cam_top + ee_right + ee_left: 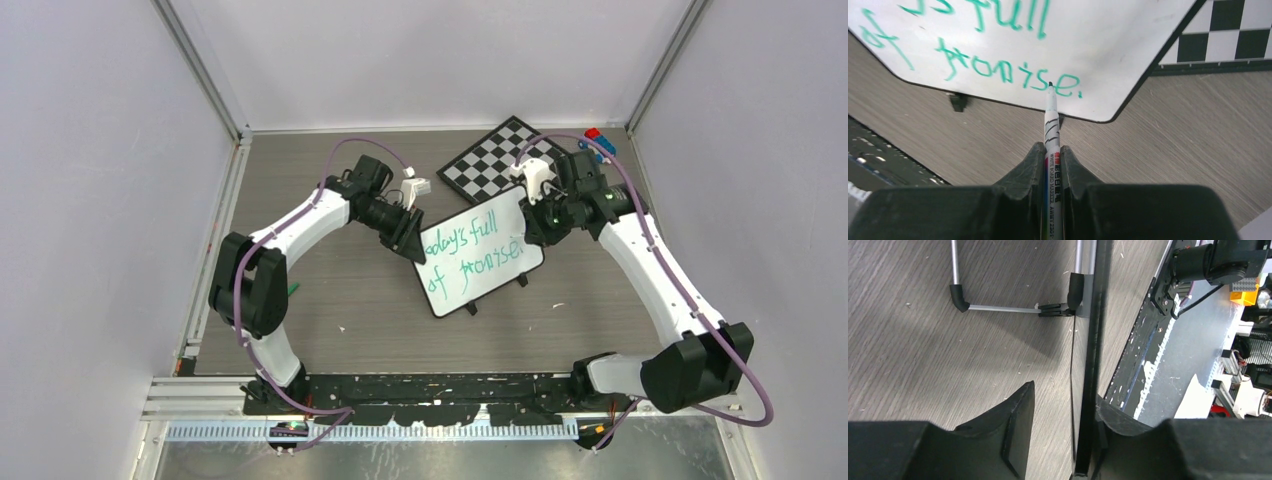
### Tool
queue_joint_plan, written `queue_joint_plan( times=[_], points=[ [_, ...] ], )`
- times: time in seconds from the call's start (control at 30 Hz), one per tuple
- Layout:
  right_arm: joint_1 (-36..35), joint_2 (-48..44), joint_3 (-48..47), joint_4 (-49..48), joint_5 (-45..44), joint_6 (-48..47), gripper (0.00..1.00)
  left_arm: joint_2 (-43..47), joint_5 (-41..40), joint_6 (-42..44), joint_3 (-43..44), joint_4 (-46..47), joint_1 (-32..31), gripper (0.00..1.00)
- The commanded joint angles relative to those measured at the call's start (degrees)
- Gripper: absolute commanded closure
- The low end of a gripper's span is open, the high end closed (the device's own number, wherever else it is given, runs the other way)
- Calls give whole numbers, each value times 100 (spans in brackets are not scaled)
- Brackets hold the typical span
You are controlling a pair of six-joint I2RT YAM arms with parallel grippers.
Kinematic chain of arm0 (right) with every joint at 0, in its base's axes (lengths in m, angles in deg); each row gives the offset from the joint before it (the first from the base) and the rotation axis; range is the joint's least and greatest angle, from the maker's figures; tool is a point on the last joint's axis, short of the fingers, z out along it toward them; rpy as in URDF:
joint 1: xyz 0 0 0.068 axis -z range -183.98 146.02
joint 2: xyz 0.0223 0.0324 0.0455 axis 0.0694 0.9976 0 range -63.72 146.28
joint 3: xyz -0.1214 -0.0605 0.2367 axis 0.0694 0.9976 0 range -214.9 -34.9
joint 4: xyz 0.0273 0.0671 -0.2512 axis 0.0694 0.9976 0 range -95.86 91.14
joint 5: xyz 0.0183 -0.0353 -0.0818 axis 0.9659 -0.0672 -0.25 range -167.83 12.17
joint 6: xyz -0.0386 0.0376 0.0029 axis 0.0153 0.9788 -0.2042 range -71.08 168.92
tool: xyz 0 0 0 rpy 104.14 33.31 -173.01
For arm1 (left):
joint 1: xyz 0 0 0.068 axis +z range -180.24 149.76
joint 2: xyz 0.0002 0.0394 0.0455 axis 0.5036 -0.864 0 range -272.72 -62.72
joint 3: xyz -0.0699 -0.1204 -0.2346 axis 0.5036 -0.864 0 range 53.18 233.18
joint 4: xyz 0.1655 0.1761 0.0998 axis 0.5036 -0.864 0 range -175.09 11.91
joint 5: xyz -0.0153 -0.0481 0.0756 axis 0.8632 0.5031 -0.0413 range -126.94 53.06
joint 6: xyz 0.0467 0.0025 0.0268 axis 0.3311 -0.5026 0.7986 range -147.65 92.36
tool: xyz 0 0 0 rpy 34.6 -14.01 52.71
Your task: Write a sentence on the whiteboard
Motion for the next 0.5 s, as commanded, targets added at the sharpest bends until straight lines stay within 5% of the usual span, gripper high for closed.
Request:
queue_joint_plan(
  times=[0.0,0.2,0.33,0.47],
  points=[
    [18,-197,-545,245,718,212,100,316,-221,65,198,37,-15,57],
    [19,-170,-826,54,1190,603,100,671,-395,197,535,-296,44,36],
    [9,-39,-1022,-20,1336,831,100,1156,-489,173,542,-284,474,3],
    [10,-56,-1051,-236,1490,1076,100,1637,-500,360,357,-317,1494,0]
  ],
)
